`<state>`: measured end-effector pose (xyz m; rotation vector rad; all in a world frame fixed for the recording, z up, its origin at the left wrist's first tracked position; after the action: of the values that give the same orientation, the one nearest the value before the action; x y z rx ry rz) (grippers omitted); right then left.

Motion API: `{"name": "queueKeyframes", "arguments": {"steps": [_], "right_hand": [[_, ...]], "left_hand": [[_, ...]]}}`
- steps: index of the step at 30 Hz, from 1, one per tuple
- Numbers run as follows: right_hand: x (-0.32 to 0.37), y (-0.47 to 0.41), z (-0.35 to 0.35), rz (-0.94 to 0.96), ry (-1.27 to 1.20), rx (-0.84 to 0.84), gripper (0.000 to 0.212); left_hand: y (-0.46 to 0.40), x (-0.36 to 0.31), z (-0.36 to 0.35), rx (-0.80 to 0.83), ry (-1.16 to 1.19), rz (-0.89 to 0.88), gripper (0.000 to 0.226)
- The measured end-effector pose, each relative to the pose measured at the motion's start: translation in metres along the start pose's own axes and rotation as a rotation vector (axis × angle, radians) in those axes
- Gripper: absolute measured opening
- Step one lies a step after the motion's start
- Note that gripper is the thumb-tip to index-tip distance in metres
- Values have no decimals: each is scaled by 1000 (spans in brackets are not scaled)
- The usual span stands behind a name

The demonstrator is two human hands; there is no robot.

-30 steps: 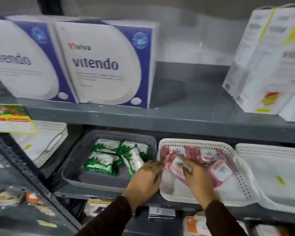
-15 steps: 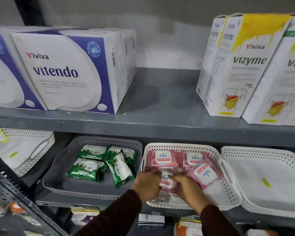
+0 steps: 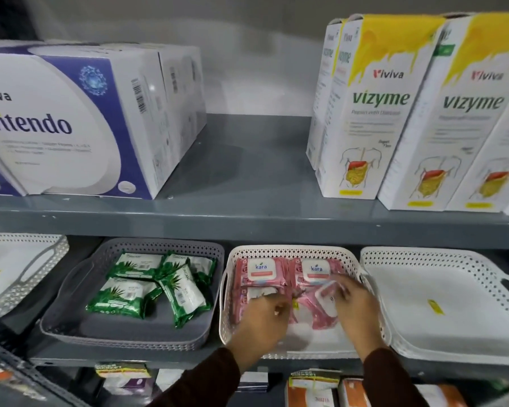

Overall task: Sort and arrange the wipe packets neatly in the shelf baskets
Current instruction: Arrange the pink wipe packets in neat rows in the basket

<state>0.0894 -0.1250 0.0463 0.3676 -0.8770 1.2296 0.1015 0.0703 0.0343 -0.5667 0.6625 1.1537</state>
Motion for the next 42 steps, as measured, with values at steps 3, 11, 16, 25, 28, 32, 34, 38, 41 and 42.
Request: {"name": "queueKeyframes", "arguments": {"steps": [3,11,16,25,28,32,34,38,41,42], "right_hand": [[-19,-11,12,-156,92,15,25],[-41,-3,-2,-363,321,223,25],[-38,4,-9,-317,305,266,26],[-27,0,-8,67,481,433,64],[-39,5,-14,65,454,366,64],[-45,13,-13,26,407,330,52],[-43,11,-15,90,465,437,58],[-47,5,-26,91,643,669,75],[-50,1,-25,63,673,719,79],[-51,2,-24,42,671,721,81]], "left_hand": [[-2,-30,-20,34,158,17,24],[-37,-50,-39,192,11,1,16],[-36,-23,-58,340,-174,-88,25],[-19,-26,-33,5,231,167,28],[-19,-26,-38,96,283,202,37],[-31,-14,-58,338,75,173,22],[-33,-7,-70,406,-61,67,11],[-43,-8,-76,376,-174,31,19],[-44,-23,-55,387,-50,52,35],[-39,-30,-46,334,123,74,35]]}}
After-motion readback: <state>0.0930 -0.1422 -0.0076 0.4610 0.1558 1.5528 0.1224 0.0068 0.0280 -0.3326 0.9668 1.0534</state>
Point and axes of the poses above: each hand's wrist, its own y-axis away from the middle knuckle, its own z-axis out of the back of the hand, x = y × z, the point moved 2 cm from there along -y, towards the middle knuckle, and after that the axes turned 5 degrees about y, right-handed, at the moved point
